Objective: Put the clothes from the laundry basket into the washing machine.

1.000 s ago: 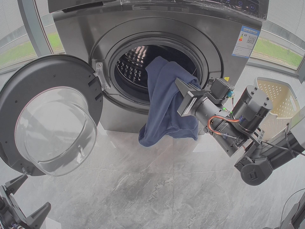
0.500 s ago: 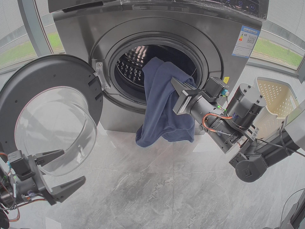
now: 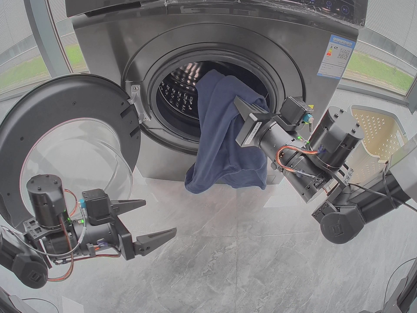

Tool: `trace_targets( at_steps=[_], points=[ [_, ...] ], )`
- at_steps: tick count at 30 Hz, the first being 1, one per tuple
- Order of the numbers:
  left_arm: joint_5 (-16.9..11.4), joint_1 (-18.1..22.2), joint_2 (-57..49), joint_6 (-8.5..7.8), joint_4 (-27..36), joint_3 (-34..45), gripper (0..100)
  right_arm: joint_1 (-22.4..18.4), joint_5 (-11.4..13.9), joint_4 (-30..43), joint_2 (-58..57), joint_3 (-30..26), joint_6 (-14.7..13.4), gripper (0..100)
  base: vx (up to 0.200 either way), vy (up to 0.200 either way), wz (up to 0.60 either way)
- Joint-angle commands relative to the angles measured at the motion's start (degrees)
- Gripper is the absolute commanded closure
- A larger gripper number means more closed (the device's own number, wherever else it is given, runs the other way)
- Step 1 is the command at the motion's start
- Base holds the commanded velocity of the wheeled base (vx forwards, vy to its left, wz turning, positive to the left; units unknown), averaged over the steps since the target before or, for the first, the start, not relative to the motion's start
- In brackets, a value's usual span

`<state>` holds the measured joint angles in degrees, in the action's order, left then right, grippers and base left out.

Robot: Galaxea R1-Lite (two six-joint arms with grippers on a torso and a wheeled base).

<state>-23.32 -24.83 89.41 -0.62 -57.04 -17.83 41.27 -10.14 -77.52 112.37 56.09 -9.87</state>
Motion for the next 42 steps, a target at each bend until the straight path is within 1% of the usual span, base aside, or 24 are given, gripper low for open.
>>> trace_targets(
  at_steps=[1, 4, 7, 9, 11, 13, 18, 21, 22, 25, 29, 33, 35, 42],
  points=[
    [0.12, -0.83, 8.33, 0.09, -0.18, -4.31, 0, 0.13, -0.32, -0.09, -0.14, -0.01, -0.15, 100, 0.0, 0.0, 0.0],
    [0.03, -0.74, 10.26, 0.18, -0.62, -5.54, 0, 0.13, -0.32, -0.09, -0.14, -0.1, -0.15, 100, 0.0, 0.0, 0.0],
    [0.21, -0.74, 14.39, 0.36, -3.87, -7.48, 0, 0.22, -0.32, -0.18, -0.14, -0.19, -0.15, 100, 0.0, 0.0, 0.0],
    [0.38, -0.74, 16.59, 0.89, -5.89, -8.44, 0, 0.22, -0.32, -0.26, -0.05, -0.19, -0.15, 100, 0.0, 0.0, 0.0],
    [1.17, -0.74, 19.05, 1.41, -7.74, -9.59, 0, 0.31, -0.4, -0.26, 0.04, -0.19, -0.15, 100, 0.0, 0.0, 0.0],
    [1.7, -0.74, 21.25, 1.41, -8.7, -10.91, 0, 0.57, -0.4, -0.18, -0.05, -0.19, -0.15, 100, 0.0, 0.0, 0.0],
    [1.79, -0.66, 24.94, 1.59, -9.76, -14.16, 0, 0.83, -0.4, -0.44, 0.04, -0.63, -0.15, 100, 0.0, 0.0, 0.0],
    [1.79, -0.57, 27.23, 2.38, -11.08, -16.62, 0, 0.92, -0.4, -0.79, 0.13, -0.72, -0.23, 100, 0.0, 0.0, 0.0],
    [1.79, -0.57, 27.4, 2.38, -11.16, -16.71, 0, 0.92, -0.4, -0.79, 0.13, -0.72, -0.15, 100, 0.0, 0.0, 0.0],
    [1.96, -0.39, 31.27, 3.43, -13.36, -20.13, 0, 1.01, -0.4, -0.79, 0.13, -0.98, -0.23, 100, 0.0, 0.0, 0.0],
    [3.37, -0.57, 33.73, 4.66, -15.21, -22.07, 0, 1.1, -0.4, -0.97, 0.04, -1.86, -0.23, 100, 0.0, 0.0, 0.0],
    [3.72, -0.83, 35.75, 5.1, -15.38, -24.62, 0, 1.1, -0.4, -1.05, 0.04, -2.12, -0.23, 100, 0.0, 0.0, 0.0],
    [4.51, -0.83, 36.81, 5.19, -15.65, -25.93, 0, 1.1, -0.4, -1.05, 0.04, -2.12, -0.23, 100, 0.0, 0.0, 0.0],
    [5.3, -2.06, 38.48, 5.19, -16.17, -27.96, 0, 1.1, -0.4, -1.05, 0.04, -2.21, -0.23, 100, 0.0, 0.0, 0.0]
  ],
)
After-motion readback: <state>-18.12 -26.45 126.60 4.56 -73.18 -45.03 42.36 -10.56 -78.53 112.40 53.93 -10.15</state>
